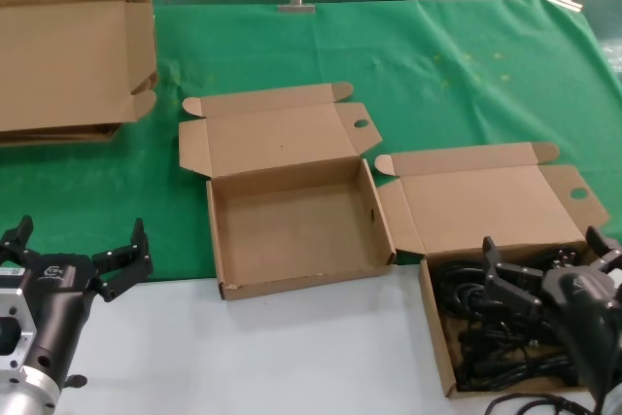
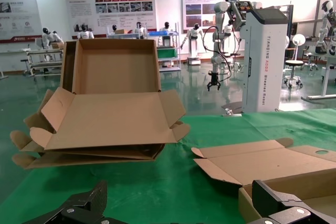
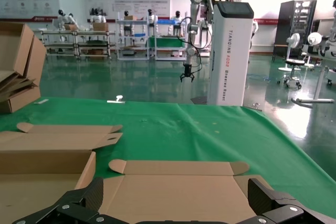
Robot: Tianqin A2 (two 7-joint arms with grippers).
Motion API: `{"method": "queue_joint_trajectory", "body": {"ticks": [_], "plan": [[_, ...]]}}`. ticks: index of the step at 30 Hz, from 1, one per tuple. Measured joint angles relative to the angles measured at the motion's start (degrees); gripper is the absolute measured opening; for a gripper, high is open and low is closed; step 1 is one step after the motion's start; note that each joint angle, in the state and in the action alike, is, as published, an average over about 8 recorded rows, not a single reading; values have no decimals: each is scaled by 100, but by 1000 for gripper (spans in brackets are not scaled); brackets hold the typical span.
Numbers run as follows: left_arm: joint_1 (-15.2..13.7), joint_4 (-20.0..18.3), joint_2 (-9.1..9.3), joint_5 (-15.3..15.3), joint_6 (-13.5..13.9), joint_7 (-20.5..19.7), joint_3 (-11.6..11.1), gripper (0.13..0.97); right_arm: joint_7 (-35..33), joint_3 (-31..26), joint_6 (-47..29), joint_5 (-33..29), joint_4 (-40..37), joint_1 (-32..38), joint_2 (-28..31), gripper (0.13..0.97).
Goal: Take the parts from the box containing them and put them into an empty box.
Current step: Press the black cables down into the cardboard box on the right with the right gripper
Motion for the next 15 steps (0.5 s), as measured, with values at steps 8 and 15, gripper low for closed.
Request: {"method": "queue_joint_trajectory", "body": {"ticks": [8,15], "plan": [[0,0,0,0,0,0,0,966,-4,-4,11,12,-4,2,-11,966],[0,0,0,0,0,-2,0,943,-8,-7,21,23,-8,3,-22,966]]}}
